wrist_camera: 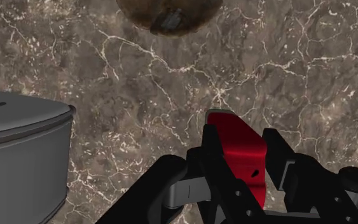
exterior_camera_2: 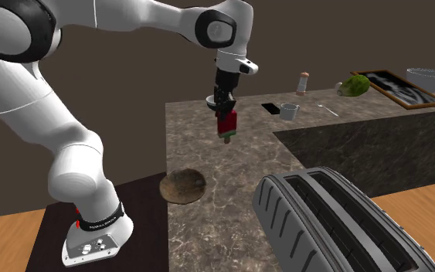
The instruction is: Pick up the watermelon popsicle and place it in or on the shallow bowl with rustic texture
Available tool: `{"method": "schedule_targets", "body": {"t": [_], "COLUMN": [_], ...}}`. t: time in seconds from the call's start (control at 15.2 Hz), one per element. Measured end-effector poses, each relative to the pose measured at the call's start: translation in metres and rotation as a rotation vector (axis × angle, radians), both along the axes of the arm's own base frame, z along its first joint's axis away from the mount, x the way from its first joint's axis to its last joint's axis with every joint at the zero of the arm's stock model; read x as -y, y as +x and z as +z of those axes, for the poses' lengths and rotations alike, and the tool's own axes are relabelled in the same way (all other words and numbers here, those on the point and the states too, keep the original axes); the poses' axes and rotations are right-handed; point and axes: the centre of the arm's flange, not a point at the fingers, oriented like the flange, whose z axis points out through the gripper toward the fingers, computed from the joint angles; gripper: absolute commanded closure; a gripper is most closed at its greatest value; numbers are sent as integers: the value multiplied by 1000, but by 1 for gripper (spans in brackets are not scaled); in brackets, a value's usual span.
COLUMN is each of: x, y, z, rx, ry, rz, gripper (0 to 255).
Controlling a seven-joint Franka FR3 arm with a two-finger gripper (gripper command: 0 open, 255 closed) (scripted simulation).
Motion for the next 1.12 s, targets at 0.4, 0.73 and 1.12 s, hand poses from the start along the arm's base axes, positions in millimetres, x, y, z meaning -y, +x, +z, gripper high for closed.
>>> {"method": "schedule_targets", "body": {"t": [0.4, 0.73, 1.12], "x": [16, 24, 33], "y": [-73, -140, -198], "z": [17, 26, 29], "rx": [-1, 0, 0], "ry": [0, 0, 0], "rz": [0, 0, 0], "gripper": [255, 255, 255]}}
